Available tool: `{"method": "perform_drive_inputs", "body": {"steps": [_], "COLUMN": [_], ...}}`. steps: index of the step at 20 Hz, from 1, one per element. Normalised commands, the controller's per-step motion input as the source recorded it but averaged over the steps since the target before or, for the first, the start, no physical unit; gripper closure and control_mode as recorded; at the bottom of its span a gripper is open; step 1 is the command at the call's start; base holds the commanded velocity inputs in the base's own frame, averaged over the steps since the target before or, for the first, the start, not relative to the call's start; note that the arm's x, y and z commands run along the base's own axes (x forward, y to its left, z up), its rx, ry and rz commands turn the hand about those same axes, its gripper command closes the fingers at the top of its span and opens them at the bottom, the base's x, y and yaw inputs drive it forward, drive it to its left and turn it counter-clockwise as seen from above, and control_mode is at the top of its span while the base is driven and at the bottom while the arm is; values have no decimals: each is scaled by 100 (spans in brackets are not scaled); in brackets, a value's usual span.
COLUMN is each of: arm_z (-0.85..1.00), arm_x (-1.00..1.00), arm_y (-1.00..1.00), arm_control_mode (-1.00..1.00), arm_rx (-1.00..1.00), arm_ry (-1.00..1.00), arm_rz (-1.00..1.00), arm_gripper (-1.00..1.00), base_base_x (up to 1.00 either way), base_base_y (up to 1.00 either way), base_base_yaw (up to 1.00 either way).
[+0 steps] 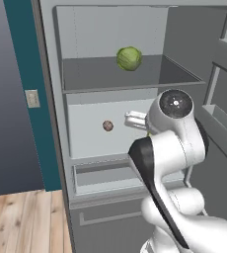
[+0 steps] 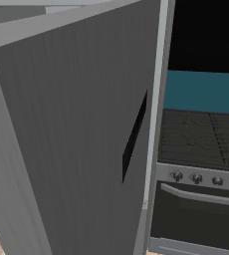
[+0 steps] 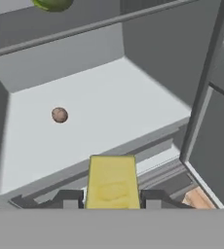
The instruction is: Pick the egg and butter from the fridge and place them by the bowl for mixing.
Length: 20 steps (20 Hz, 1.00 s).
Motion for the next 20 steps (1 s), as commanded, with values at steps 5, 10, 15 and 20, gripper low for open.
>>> {"method": "perform_drive_inputs", "body": {"steps": [5, 10, 15, 20], "arm_z": [0, 0, 0, 0], "arm_x": [-18, 0, 0, 0], "arm_y": [1, 0, 0, 0], "arm_control_mode": [100, 100, 100, 100], "arm_rx": [0, 0, 0, 0], "arm_ry": [0, 0, 0, 0], "arm_rz": [1, 0, 0, 0], "arm_gripper": [100, 100, 100, 100], "base_base_x": [-40, -69, -7, 17], "base_base_y": [6, 4, 19, 41], "base_base_yaw": [13, 76, 88, 66]}}
